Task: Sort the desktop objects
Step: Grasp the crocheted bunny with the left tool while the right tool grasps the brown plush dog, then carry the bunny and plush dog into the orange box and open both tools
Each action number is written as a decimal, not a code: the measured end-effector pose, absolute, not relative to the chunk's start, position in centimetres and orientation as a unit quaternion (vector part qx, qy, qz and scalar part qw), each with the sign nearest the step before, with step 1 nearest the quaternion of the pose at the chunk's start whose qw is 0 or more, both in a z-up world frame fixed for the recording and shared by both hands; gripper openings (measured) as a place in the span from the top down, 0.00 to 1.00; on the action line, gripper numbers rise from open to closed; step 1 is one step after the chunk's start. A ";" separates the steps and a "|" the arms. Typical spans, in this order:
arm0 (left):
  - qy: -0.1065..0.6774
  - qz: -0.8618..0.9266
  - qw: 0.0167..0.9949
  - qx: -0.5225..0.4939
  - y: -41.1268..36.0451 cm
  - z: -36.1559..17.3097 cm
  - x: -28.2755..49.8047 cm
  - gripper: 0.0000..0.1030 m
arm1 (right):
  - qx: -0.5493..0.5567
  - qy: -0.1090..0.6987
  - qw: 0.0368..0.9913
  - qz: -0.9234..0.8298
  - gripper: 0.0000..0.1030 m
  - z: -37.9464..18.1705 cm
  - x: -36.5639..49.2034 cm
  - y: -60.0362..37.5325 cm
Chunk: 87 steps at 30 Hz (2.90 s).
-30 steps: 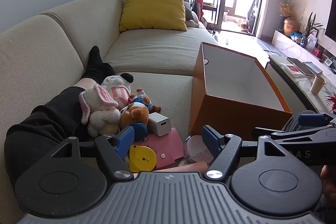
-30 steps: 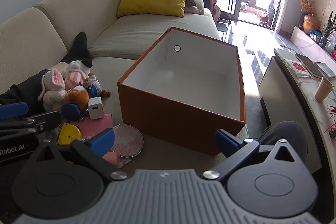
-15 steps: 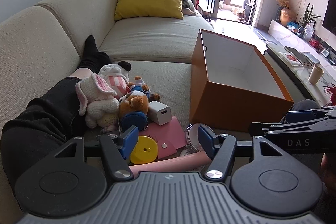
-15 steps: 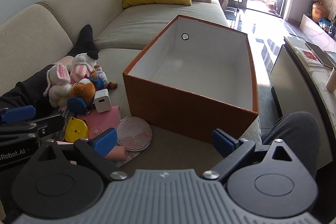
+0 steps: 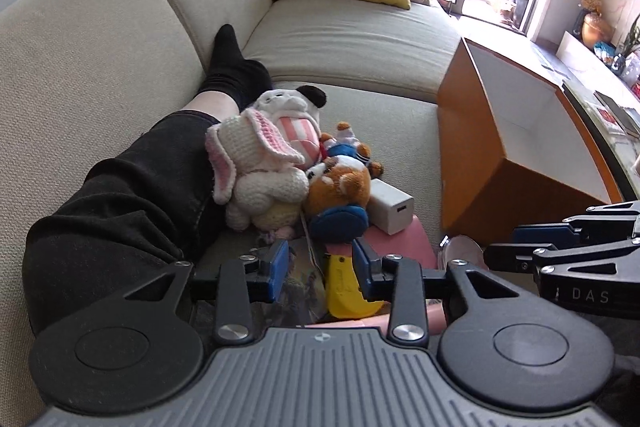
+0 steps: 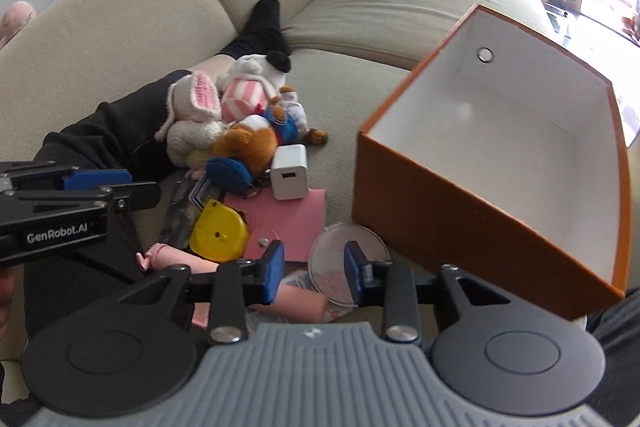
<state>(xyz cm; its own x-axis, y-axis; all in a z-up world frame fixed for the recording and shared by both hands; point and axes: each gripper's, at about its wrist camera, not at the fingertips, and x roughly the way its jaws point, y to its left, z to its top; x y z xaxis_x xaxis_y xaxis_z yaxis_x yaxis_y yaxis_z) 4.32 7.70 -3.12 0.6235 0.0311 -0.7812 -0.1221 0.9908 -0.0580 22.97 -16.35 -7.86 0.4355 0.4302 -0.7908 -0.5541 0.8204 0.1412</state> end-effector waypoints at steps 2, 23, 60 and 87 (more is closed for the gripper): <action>0.432 0.051 0.898 -0.069 8.7 -3.0 5.1 0.60 | -0.075 0.443 0.839 0.306 0.66 -7.8 24.0 -14.9; 0.482 0.065 0.874 0.014 9.5 -7.0 13.8 0.38 | 0.041 0.566 0.769 0.294 0.55 -11.5 37.1 -8.4; 0.387 0.048 0.921 -0.015 11.0 -1.7 8.0 0.41 | 0.080 0.491 0.790 0.358 0.51 -4.9 35.9 -11.2; 0.370 -0.288 0.848 0.245 -11.9 -4.0 23.8 0.41 | 0.038 0.490 0.857 0.154 0.51 -5.0 44.5 -33.4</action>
